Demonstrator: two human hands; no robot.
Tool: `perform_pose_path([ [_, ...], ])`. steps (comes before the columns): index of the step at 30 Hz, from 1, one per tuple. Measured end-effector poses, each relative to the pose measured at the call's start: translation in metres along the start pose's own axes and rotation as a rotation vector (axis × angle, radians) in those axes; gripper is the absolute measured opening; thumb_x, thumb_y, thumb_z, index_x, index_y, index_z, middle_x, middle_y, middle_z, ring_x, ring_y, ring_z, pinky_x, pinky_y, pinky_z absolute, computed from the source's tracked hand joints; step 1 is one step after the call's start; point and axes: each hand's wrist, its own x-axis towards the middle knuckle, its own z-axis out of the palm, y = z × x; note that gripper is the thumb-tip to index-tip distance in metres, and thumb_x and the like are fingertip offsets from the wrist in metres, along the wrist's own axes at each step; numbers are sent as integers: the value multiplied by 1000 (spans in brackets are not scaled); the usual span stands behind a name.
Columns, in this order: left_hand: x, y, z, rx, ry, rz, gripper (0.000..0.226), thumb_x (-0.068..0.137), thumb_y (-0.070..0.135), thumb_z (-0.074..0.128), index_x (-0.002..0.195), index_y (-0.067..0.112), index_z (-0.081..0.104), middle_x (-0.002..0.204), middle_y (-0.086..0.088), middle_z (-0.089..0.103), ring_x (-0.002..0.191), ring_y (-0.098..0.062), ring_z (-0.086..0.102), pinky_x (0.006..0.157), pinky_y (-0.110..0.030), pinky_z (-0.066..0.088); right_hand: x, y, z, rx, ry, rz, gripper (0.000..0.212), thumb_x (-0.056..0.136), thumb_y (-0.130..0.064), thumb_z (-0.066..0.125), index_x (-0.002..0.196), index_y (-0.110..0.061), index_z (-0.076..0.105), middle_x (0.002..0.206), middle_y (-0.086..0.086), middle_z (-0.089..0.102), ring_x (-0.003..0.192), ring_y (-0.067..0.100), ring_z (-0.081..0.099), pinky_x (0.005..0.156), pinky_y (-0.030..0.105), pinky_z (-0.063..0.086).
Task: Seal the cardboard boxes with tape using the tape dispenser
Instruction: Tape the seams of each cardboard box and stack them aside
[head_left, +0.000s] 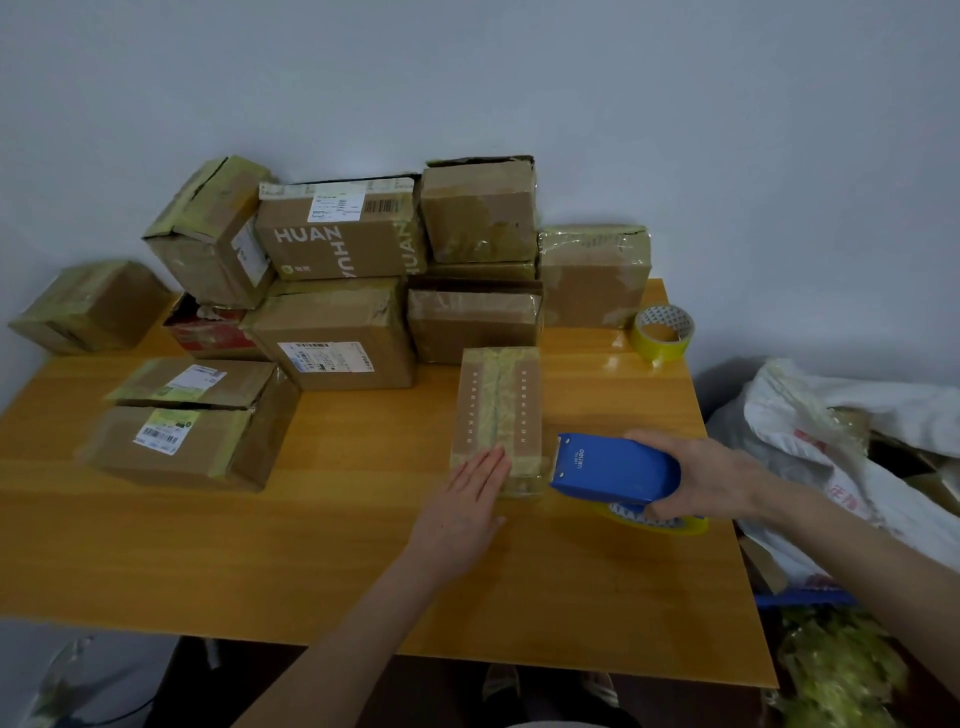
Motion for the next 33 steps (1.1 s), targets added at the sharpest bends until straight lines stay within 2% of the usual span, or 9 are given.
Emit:
perform_pose_path([
  [2, 0, 0, -1, -16, 0, 10, 70, 103, 39, 32, 143, 22, -23, 152, 5, -28, 140, -8, -25, 117, -28, -13, -4, 8, 0, 21, -4, -5, 96, 55, -60, 71, 140, -55, 25, 118, -18, 54, 102, 9, 57, 86, 37, 53],
  [7, -1, -6, 1, -6, 28, 38, 72, 102, 40, 34, 146, 20, -19, 152, 5, -25, 140, -8, -23, 120, -31, -8, -14, 16, -10, -9, -30, 49, 89, 71, -41, 79, 142, -50, 25, 114, -14, 52, 96, 8, 56, 88, 32, 50],
  [14, 2, 8, -4, -9, 76, -24, 71, 99, 49, 37, 153, 27, -4, 161, 3, -6, 149, -15, -2, 114, -28, -11, 0, -5, -5, -265, -62, 62, 85, 76, -47, 68, 146, -46, 21, 111, -11, 57, 102, 15, 56, 85, 34, 51],
  [18, 11, 21, -14, 4, 102, -103, 68, 96, 58, 37, 152, 39, 2, 158, -3, 10, 146, -23, 9, 120, -40, 12, 7, -16, -3, -344, -48, 38, 82, 79, -51, 65, 147, -45, 20, 100, -12, 51, 91, 13, 48, 69, 27, 42],
  [19, 12, 25, -15, -6, 99, -113, 70, 95, 58, 38, 152, 38, 2, 159, -3, 9, 146, -24, 8, 120, -42, 12, 9, -16, -3, -350, -52, 43, 83, 78, -52, 65, 147, -44, 20, 99, -12, 50, 90, 13, 47, 69, 27, 41],
  [22, 11, 30, -5, 54, 59, -84, 81, 96, 58, 37, 151, 26, -12, 161, -2, -13, 146, -22, -17, 115, -46, -14, 10, -21, -1, -371, -70, 28, 81, 79, -53, 65, 147, -44, 21, 98, -12, 50, 90, 14, 49, 69, 28, 42],
  [24, 12, 31, 2, 79, 76, -62, 86, 93, 61, 38, 147, 25, -19, 159, -2, -17, 142, -24, -22, 111, -49, -18, 12, -23, 0, -365, -72, 22, 82, 79, -53, 66, 147, -43, 22, 99, -10, 51, 96, 15, 53, 72, 28, 44],
  [29, 17, 31, 6, 59, 35, -56, 79, 87, 65, 27, 152, 30, 0, 160, -3, 11, 145, -31, 11, 112, -58, 6, 15, -21, 1, -339, -60, 19, 85, 78, -54, 66, 149, -42, 20, 100, -11, 49, 101, 16, 55, 72, 27, 43],
  [33, 17, 23, 12, 43, 16, -49, 77, 87, 65, 20, 153, 28, 3, 161, 1, 6, 147, -28, 7, 114, -56, 6, 8, -12, -5, -327, -73, 33, 81, 80, -50, 66, 147, -44, 20, 103, -10, 52, 97, 15, 53, 80, 31, 51],
])
